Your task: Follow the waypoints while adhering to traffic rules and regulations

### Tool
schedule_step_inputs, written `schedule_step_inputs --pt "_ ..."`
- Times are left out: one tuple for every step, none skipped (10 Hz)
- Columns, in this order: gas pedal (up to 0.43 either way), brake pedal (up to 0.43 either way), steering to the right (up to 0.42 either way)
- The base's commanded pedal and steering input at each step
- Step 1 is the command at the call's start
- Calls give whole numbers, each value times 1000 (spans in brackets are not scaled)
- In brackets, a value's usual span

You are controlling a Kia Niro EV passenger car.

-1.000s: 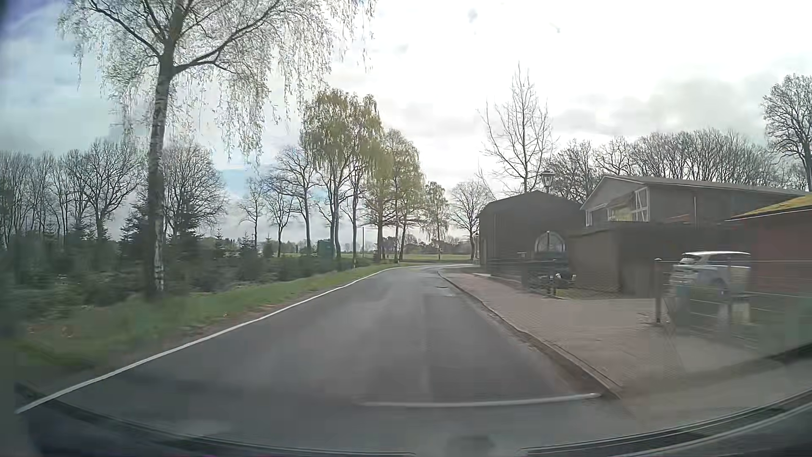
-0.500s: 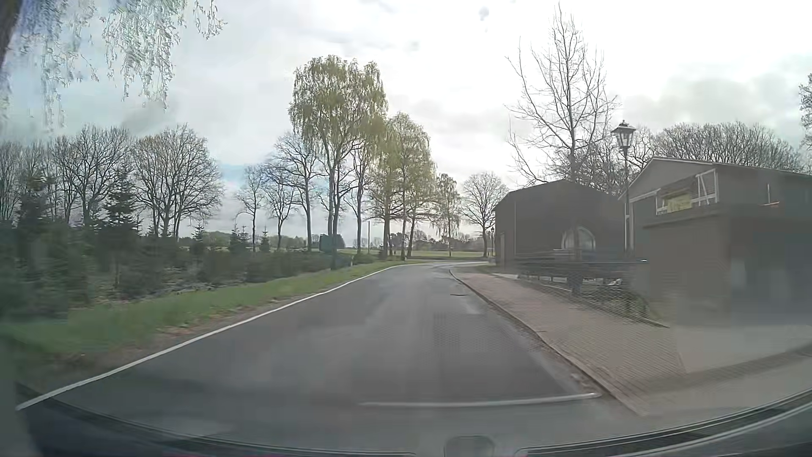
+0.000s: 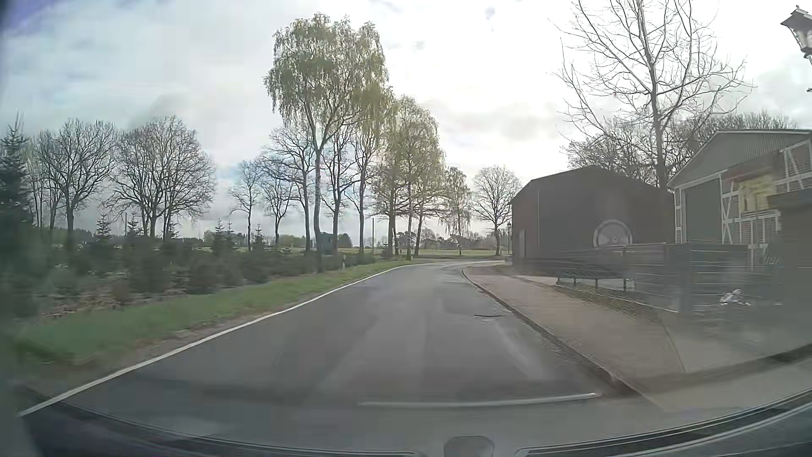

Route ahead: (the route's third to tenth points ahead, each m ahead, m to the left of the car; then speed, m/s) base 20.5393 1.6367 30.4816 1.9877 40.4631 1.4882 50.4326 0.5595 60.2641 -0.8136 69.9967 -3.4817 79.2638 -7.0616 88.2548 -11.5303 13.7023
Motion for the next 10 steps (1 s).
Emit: schedule_step_inputs --pt "177 0 -3" --pt "177 0 -2" --pt "177 0 1" --pt "177 0 2" --pt "177 0 2" --pt "177 0 1" --pt "177 0 2" --pt "177 0 1" --pt "177 0 2" --pt "177 0 2"
